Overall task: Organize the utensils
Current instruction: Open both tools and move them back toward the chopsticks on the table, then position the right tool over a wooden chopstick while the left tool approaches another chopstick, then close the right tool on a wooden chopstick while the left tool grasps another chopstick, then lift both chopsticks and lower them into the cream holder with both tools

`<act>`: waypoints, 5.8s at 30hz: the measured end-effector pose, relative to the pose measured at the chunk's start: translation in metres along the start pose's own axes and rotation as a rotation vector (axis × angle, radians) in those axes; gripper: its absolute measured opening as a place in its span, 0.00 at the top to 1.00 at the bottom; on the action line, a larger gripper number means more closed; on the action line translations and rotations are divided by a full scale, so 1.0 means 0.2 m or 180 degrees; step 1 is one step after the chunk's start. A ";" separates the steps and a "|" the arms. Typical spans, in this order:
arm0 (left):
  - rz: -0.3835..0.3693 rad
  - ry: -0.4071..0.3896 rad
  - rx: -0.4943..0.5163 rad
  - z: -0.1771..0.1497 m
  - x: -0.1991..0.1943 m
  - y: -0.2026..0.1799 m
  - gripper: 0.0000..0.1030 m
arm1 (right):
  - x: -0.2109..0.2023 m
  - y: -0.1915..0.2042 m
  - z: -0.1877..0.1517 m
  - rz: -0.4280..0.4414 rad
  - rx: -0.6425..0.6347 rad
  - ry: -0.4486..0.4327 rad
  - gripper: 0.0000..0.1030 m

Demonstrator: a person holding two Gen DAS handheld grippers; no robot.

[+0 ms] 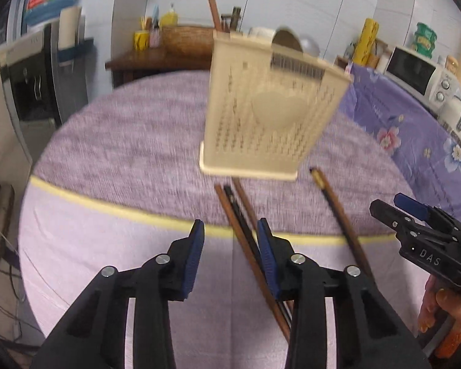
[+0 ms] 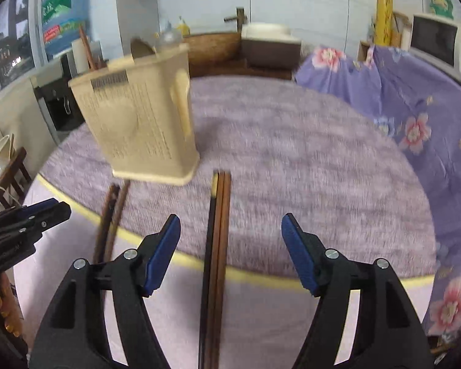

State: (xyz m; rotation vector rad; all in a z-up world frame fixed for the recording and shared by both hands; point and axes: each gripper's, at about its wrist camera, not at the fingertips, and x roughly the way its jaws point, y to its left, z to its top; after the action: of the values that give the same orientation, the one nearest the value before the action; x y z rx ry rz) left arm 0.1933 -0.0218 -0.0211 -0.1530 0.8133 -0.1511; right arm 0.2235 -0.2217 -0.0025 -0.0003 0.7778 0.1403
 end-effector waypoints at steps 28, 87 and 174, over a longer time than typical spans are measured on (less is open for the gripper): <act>-0.0030 0.0240 0.0029 -0.14 0.11 -0.07 0.69 | 0.08 -0.06 -0.21 -0.0184 0.0125 0.0294 0.34; 0.0206 0.0228 -0.0244 -0.07 0.07 0.11 0.71 | 0.20 -0.17 -0.08 -0.0221 0.0062 0.0386 0.43; 0.0714 0.0119 -0.0477 0.44 0.29 0.42 0.58 | -0.46 -0.26 0.41 0.0316 0.0236 -0.1010 0.92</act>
State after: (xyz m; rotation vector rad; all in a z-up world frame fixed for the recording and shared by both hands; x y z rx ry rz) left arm 0.3028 0.0552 -0.0188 -0.1990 0.8732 0.1191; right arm 0.2227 -0.2803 0.1183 0.1281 0.4657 0.2002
